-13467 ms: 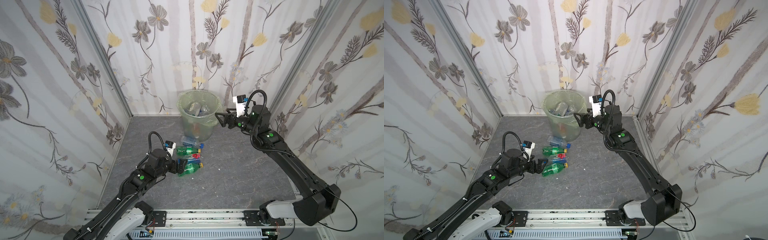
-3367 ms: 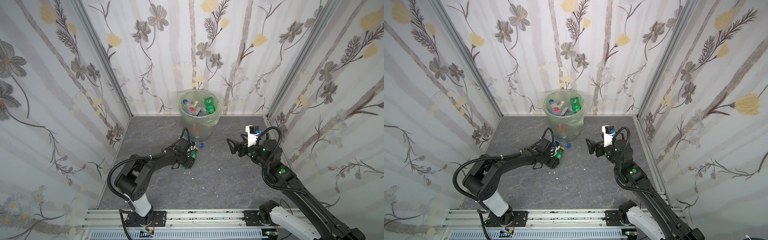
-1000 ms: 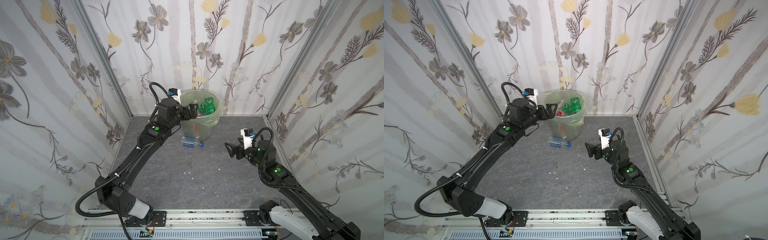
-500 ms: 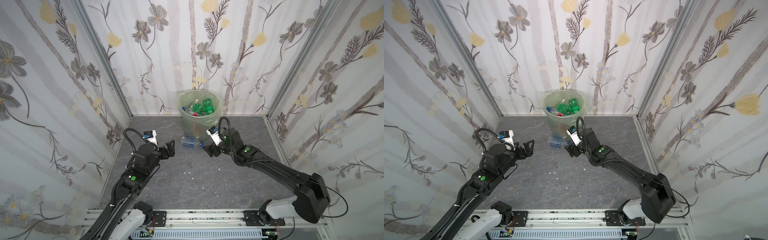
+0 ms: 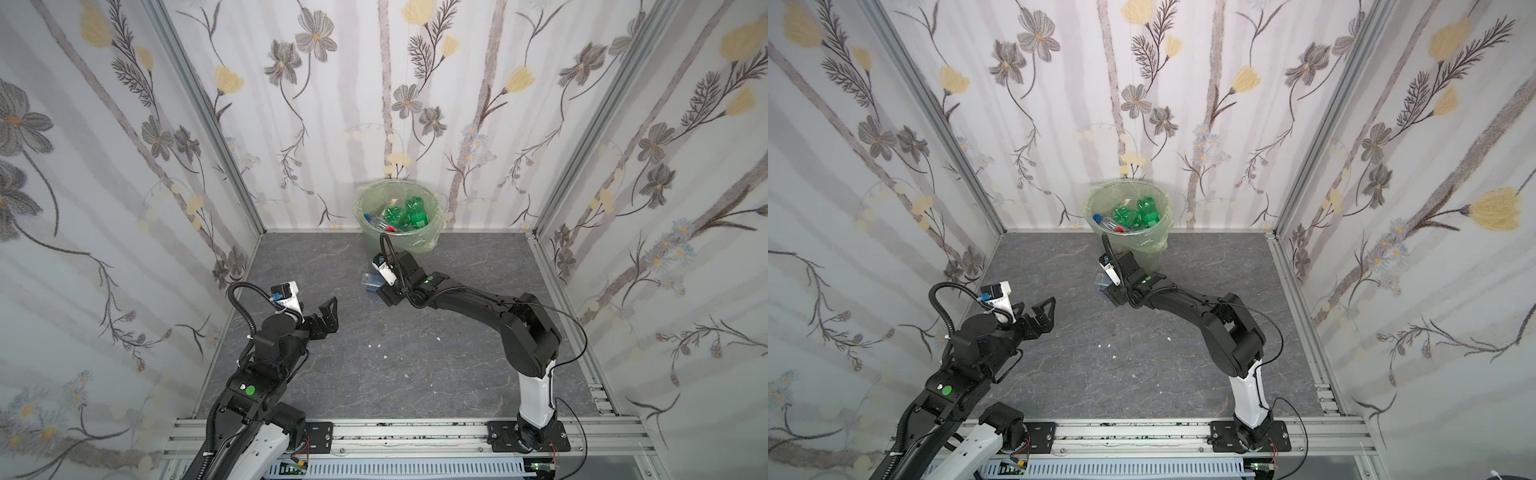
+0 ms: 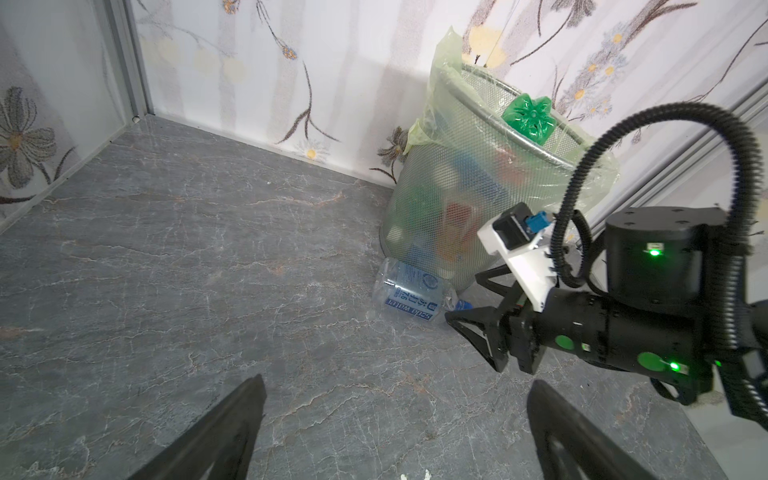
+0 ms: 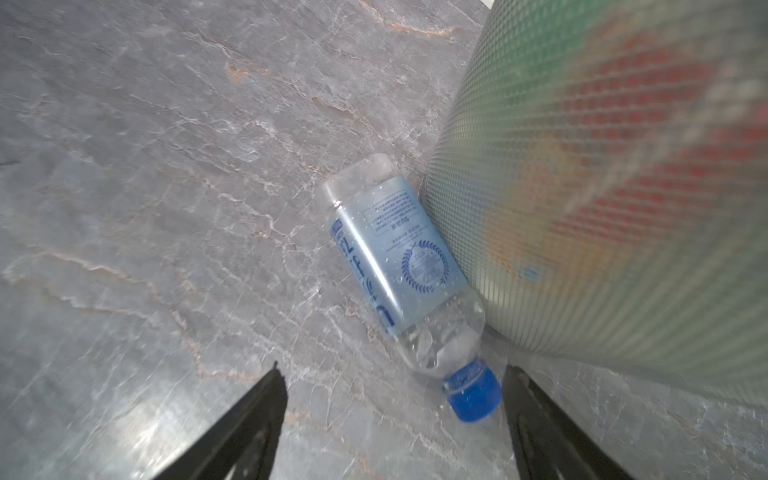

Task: Throw the plastic bottles in the bin
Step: 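Draw the left gripper back while the right gripper grasps the blue-capped soda water bottle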

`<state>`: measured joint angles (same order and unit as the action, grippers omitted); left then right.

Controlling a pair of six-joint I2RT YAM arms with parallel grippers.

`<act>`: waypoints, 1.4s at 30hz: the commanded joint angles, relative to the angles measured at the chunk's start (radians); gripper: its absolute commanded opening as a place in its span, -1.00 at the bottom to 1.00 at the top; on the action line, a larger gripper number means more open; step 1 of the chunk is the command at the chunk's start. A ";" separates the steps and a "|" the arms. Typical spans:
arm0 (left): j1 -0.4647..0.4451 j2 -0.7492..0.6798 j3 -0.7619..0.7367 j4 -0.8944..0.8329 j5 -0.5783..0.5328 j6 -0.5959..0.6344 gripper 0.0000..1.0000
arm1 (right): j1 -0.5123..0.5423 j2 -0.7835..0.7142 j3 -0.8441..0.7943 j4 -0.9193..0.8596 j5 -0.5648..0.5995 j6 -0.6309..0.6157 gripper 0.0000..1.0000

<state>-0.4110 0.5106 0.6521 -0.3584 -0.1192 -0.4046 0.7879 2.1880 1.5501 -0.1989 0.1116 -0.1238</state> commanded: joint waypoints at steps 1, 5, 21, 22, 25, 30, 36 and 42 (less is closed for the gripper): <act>0.001 -0.011 0.012 -0.017 -0.003 -0.008 1.00 | 0.002 0.064 0.071 -0.019 0.024 -0.008 0.67; 0.001 -0.019 0.024 -0.029 0.001 -0.002 1.00 | 0.002 0.133 0.135 -0.037 0.031 -0.007 0.67; 0.001 -0.047 0.042 -0.058 -0.008 0.013 1.00 | 0.058 0.214 0.191 -0.167 -0.149 -0.034 0.69; 0.001 -0.051 0.041 -0.061 -0.009 0.013 1.00 | 0.067 0.207 0.190 -0.184 -0.181 -0.041 0.67; 0.001 -0.065 0.040 -0.069 -0.013 0.010 1.00 | 0.085 0.175 0.171 -0.203 -0.247 -0.043 0.62; 0.001 -0.076 0.043 -0.081 -0.024 0.015 1.00 | 0.093 0.103 0.146 -0.173 -0.252 0.000 0.64; 0.001 -0.074 0.051 -0.086 -0.025 0.020 1.00 | 0.091 0.112 0.230 -0.171 -0.247 0.038 0.75; 0.001 -0.084 0.052 -0.094 -0.022 0.021 1.00 | 0.091 0.202 0.312 -0.184 -0.256 0.014 0.75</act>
<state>-0.4103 0.4309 0.6952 -0.4496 -0.1299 -0.3923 0.8776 2.3562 1.8355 -0.3916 -0.1284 -0.1051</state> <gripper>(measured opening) 0.997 0.878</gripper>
